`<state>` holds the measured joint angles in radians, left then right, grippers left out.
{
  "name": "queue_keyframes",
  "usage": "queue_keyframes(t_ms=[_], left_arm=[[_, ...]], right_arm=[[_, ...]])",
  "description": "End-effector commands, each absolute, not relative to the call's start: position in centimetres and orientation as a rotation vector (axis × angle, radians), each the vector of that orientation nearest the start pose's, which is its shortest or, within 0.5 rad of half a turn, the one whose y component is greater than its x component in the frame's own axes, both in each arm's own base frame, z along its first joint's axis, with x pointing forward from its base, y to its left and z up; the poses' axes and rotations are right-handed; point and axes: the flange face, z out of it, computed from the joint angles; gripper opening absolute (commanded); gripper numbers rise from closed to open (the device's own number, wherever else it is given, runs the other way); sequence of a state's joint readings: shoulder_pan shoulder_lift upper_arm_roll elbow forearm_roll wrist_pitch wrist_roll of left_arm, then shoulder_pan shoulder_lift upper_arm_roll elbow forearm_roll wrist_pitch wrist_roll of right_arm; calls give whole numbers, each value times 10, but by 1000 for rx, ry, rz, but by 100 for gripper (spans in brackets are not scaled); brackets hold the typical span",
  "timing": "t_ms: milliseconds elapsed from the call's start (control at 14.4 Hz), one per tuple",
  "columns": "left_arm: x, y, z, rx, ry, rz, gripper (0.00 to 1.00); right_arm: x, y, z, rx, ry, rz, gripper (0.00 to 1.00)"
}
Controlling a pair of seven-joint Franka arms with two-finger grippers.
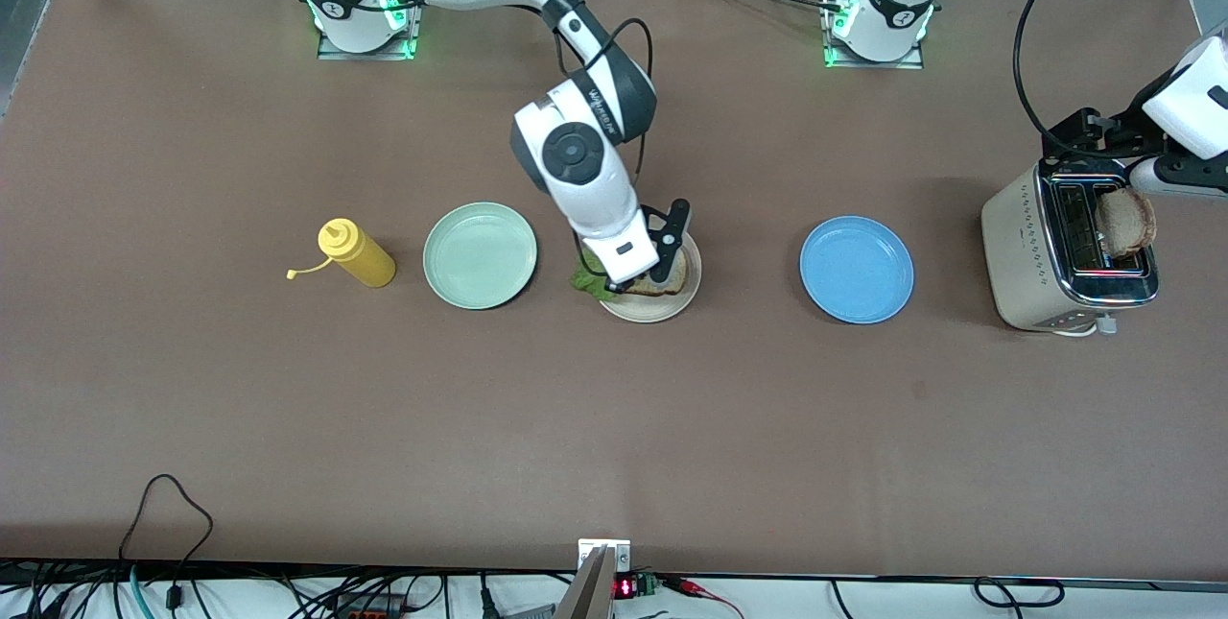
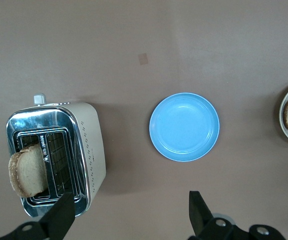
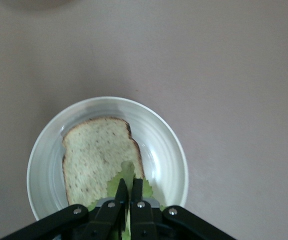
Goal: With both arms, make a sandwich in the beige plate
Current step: 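Lower the lettuce onto the toast and open the right gripper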
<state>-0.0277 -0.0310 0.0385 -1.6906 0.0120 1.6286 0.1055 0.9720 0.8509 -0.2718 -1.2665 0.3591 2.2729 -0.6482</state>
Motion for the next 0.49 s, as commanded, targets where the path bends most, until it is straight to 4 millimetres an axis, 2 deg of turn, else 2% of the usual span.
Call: queue_keyframes(t_ms=[0, 416], left_arm=[[541, 7, 595, -3140, 138, 46, 100], [541, 7, 595, -3140, 140, 46, 100]], right_arm=[[531, 568, 266, -2489, -1728, -349, 0], [529, 581, 247, -2478, -1671, -491, 0]])
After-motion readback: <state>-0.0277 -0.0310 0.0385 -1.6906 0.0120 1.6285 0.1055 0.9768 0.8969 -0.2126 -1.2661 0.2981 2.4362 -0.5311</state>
